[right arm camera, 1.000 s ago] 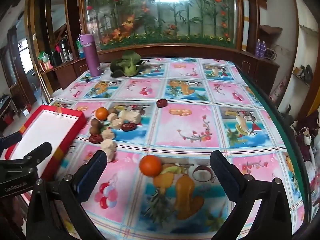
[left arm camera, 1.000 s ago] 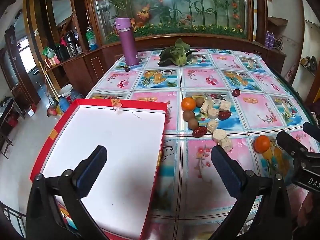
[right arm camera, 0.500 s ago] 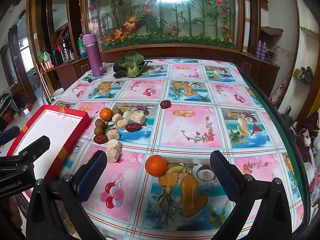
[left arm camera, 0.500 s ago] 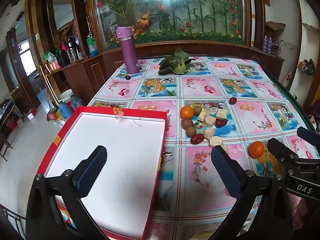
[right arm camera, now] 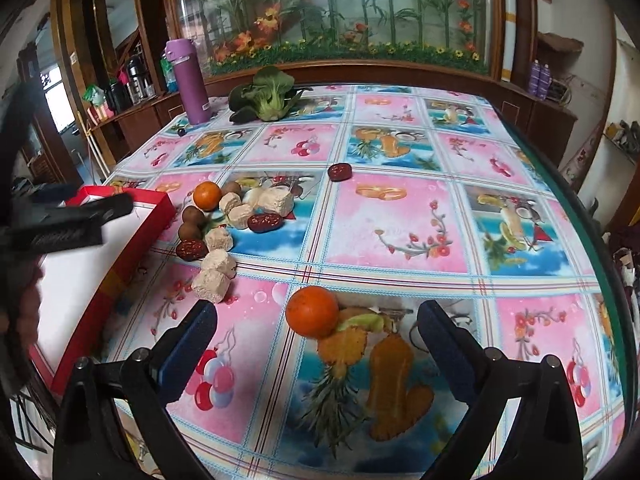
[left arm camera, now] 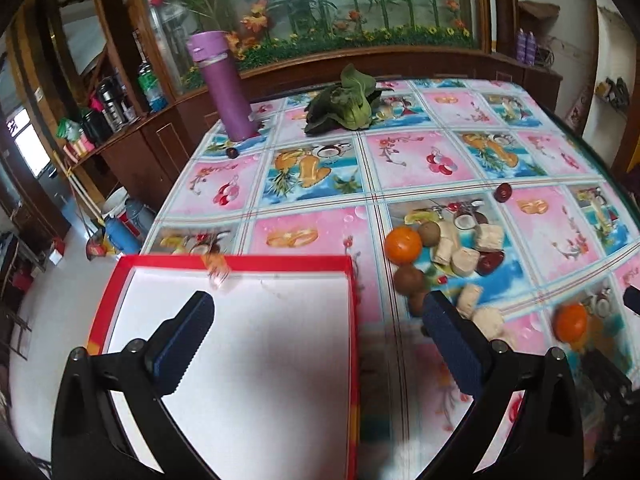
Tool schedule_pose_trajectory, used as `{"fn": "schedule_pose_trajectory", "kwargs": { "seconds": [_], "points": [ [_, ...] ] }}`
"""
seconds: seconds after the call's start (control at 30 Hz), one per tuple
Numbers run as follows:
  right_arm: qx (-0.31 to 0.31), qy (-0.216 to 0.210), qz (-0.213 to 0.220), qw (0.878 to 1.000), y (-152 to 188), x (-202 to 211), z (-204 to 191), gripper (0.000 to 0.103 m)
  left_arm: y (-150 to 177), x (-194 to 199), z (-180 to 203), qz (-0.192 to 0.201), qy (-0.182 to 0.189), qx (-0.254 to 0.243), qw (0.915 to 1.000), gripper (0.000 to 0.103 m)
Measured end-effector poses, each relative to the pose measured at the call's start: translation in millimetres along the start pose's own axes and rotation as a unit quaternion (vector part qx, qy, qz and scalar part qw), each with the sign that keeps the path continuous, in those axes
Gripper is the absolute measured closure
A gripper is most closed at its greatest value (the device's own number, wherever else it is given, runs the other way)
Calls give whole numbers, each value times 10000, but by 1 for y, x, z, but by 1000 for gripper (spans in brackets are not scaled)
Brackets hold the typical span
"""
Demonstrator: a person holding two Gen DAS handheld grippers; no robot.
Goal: Organize fruits
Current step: 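Move the left tool toward an orange while the right tool approaches another orange, then close the left tool on an orange while the right tool grasps another orange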
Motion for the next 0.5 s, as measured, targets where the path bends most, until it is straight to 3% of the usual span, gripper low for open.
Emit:
{"fn": "schedule_pose_trajectory", "kwargs": {
  "seconds": [0.27, 0.4, 0.5],
  "points": [
    [155, -113, -107, 9998, -3, -18, -4, 27, -28, -56, 30, -529, 383, -279, 9975, 0],
    [164, -196, -223, 9994, -2, -27, -2, 34, -30, -75, 46, -782, 543, -599, 9937, 22],
    [171, -209, -246, 9993, -2, -30, -1, 34, -30, -87, 48, -952, 581, -698, 9913, 27]
  ]
}}
Point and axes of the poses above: each gripper's, at about its wrist camera, not at the fingertips, and x roughly against the way its jaws point, z to its right, y to its underside, the point moved 3 cm from there along -x, roughly the way its jaws point, and after that the axes turned 7 degrees about x, right-handed, at the moved point
